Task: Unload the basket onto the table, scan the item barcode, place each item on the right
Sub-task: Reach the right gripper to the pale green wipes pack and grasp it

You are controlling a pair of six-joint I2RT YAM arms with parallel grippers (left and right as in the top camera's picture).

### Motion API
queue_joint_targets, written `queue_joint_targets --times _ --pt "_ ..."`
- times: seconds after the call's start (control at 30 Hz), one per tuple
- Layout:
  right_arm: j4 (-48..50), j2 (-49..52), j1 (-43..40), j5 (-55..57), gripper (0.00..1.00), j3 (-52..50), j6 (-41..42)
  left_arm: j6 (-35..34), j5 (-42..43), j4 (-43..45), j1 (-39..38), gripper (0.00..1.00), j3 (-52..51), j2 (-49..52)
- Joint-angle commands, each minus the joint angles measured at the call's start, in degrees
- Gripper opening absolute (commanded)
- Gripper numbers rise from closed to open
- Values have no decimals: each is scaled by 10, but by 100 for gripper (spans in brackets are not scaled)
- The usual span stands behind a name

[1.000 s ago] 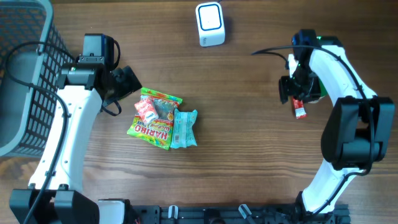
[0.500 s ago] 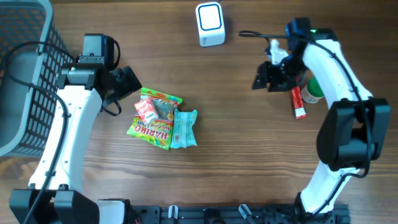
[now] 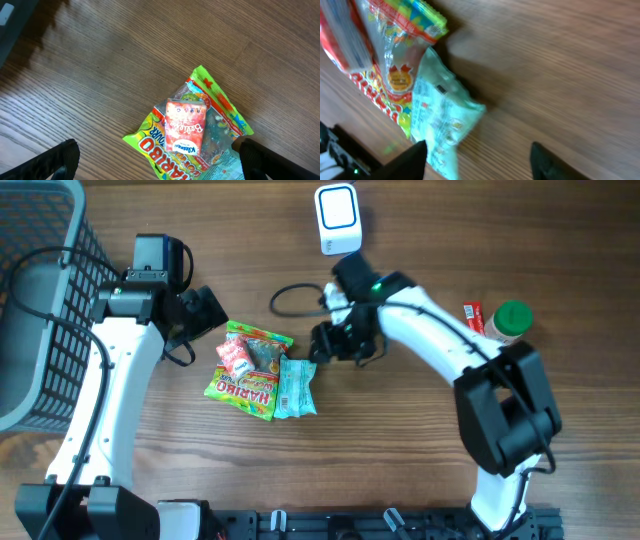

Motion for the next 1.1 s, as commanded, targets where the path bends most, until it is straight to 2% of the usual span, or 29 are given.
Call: queue_joint_targets --times 0.0,0.1,0.2,0.3,0.47,0.63,0.67,0.7,0.83,0.97,1.07 --pt "53 1 42 33 71 -40 85 7 -3 2 3 100 0 3" --pt "97 1 64 33 70 -65 126 7 -3 2 3 100 0 3" --pt "146 1 76 35 62 -93 156 7 -3 2 3 100 0 3" --pt "188 1 76 37 31 -114 169 7 -3 2 3 100 0 4" --pt "208 1 76 27 28 -120 165 7 -3 2 3 100 0 3" --pt "213 1 76 17 34 -120 165 7 -3 2 3 100 0 4" --pt "212 1 76 17 24 -120 163 7 -3 2 3 100 0 3" --pt "212 1 75 16 4 -120 153 7 -3 2 3 100 0 4" --pt "212 -19 66 -28 4 -120 80 7 -3 2 3 100 0 3" --pt "184 -92 54 -63 4 -120 8 7 -3 2 3 100 0 3" --pt "124 -175 54 -43 4 -120 -12 7 -3 2 3 100 0 4"
